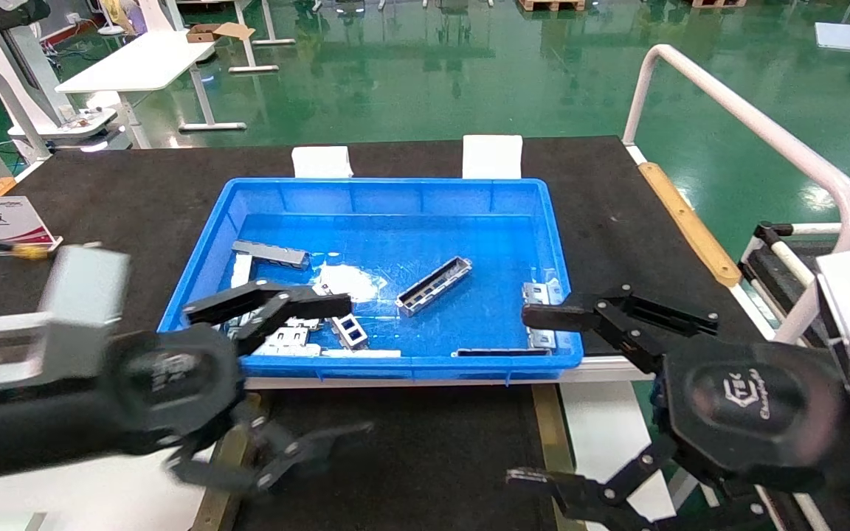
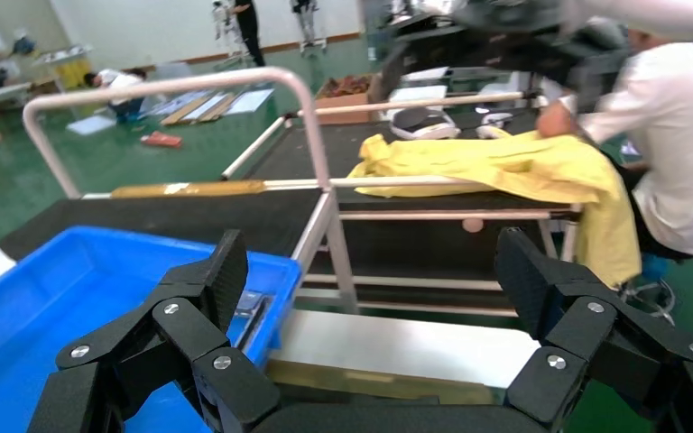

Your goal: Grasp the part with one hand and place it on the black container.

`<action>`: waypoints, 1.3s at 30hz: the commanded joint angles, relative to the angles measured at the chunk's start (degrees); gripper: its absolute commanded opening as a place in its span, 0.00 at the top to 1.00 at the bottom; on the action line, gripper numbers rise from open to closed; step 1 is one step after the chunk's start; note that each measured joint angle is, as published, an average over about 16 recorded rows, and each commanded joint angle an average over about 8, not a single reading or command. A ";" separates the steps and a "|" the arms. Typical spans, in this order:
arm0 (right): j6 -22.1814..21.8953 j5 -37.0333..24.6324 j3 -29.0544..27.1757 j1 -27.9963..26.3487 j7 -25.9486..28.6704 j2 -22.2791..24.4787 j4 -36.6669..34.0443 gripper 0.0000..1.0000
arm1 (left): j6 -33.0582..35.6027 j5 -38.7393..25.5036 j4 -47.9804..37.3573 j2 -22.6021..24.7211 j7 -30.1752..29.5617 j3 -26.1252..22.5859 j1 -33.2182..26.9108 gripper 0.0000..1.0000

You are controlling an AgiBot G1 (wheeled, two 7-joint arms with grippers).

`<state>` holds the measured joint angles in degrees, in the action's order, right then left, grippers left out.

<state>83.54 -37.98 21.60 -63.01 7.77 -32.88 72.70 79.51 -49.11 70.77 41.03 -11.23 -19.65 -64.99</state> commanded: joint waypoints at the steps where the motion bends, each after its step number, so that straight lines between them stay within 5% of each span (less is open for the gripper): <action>1: 0.00 0.00 0.00 0.00 0.00 0.00 0.00 0.00 | -1.49 -1.48 -0.38 1.43 -0.51 -0.84 -0.65 0.00; 21: 0.00 0.01 0.01 0.00 -0.01 0.00 0.00 0.00 | -16.25 -17.97 -29.53 24.04 11.01 -8.72 -12.60 0.00; 30: 0.00 0.01 0.02 -0.01 -0.01 0.01 0.00 0.00 | -24.66 -19.76 -46.97 33.12 20.25 -8.42 -17.64 0.00; 39: -0.01 0.01 0.02 -0.01 -0.01 0.01 0.00 0.00 | -30.53 -17.71 -56.56 36.86 27.15 -7.91 -18.93 0.00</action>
<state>83.53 -37.96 21.62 -63.02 7.76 -32.87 72.69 49.40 -66.73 15.19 77.56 15.17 -28.00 -83.67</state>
